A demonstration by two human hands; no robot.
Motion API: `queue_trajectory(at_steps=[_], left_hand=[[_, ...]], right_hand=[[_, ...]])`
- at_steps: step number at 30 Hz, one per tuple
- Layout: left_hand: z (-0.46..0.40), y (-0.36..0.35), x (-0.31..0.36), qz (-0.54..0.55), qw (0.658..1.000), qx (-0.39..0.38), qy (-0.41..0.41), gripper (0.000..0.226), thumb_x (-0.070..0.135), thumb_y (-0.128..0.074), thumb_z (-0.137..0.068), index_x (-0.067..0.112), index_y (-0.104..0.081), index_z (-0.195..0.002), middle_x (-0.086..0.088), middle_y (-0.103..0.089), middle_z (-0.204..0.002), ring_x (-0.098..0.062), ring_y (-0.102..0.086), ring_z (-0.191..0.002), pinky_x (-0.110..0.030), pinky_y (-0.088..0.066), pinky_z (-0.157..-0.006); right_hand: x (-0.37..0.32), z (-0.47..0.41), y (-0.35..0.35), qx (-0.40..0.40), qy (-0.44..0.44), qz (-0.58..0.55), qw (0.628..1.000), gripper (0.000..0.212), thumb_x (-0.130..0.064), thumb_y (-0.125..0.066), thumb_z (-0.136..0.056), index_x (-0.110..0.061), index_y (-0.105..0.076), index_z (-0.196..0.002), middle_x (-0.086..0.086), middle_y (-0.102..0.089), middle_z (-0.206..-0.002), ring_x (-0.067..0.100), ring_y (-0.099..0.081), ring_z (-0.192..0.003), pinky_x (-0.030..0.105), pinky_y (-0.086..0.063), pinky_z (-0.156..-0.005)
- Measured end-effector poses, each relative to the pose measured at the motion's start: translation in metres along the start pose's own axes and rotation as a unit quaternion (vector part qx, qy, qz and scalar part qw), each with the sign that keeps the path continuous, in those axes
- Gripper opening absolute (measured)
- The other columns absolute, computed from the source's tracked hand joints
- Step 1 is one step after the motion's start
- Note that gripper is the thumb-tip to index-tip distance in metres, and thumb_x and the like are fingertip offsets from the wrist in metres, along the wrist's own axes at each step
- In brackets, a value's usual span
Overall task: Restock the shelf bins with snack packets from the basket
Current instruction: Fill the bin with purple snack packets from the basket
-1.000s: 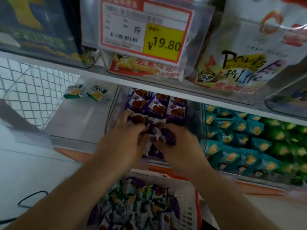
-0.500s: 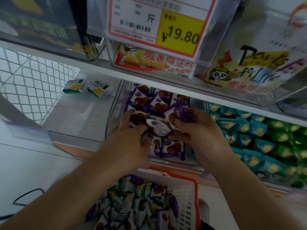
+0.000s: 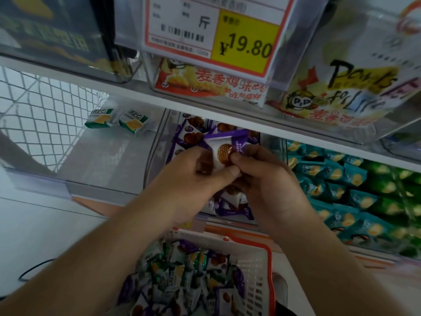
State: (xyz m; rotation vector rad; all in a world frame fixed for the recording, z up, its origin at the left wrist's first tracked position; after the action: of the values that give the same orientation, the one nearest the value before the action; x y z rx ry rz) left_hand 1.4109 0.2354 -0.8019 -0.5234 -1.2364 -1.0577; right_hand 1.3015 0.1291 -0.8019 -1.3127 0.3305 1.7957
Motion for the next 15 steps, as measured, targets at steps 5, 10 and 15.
queue_trajectory(at_steps=[5, 10, 15], left_hand=[[-0.004, 0.003, -0.006, 0.141, 0.989, 0.033, 0.029, 0.034, 0.025, -0.076, -0.094, 0.018, -0.067, -0.126, -0.003, -0.077, -0.107, -0.016, -0.078, -0.091, -0.032, -0.063, -0.084], [-0.006, 0.012, -0.003, -0.003, 0.997, 0.071, -0.006, 0.026, 0.033, -0.073, -0.095, 0.043, -0.062, -0.117, 0.008, -0.075, -0.09, -0.005, -0.074, -0.071, -0.013, -0.052, -0.059], [-0.007, 0.011, -0.007, -0.054, 0.996, 0.07, -0.013, 0.034, 0.049, -0.072, -0.089, 0.039, -0.066, -0.122, 0.012, -0.075, -0.094, -0.001, -0.07, -0.08, -0.025, -0.051, -0.071]], right_hand=[[-0.013, 0.001, 0.008, 0.068, 0.056, 0.187, 0.978, 0.017, -0.027, -0.079, -0.087, -0.013, -0.07, -0.093, 0.005, -0.077, -0.092, 0.024, -0.074, -0.09, 0.053, -0.059, -0.089], [-0.036, 0.01, 0.003, 0.018, 0.273, 0.56, 0.782, 0.049, -0.01, -0.077, -0.081, -0.031, -0.062, -0.123, -0.008, -0.063, -0.118, 0.016, -0.053, -0.117, 0.03, -0.048, -0.091], [-0.021, 0.009, 0.0, -0.003, 0.347, 0.634, 0.691, 0.064, -0.01, -0.086, -0.073, -0.024, -0.062, -0.131, -0.004, -0.066, -0.121, 0.023, -0.05, -0.117, 0.046, -0.047, -0.094]])
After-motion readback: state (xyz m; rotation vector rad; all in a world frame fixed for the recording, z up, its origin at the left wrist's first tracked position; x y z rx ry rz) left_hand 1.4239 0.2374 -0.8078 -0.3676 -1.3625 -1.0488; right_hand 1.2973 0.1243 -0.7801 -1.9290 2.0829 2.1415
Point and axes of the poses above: each hand's wrist, its own z-axis away from the middle knuckle, its own y-axis out of the back of the hand, x = y × z, the point moved 5 cm from there along -z, towards the middle knuckle
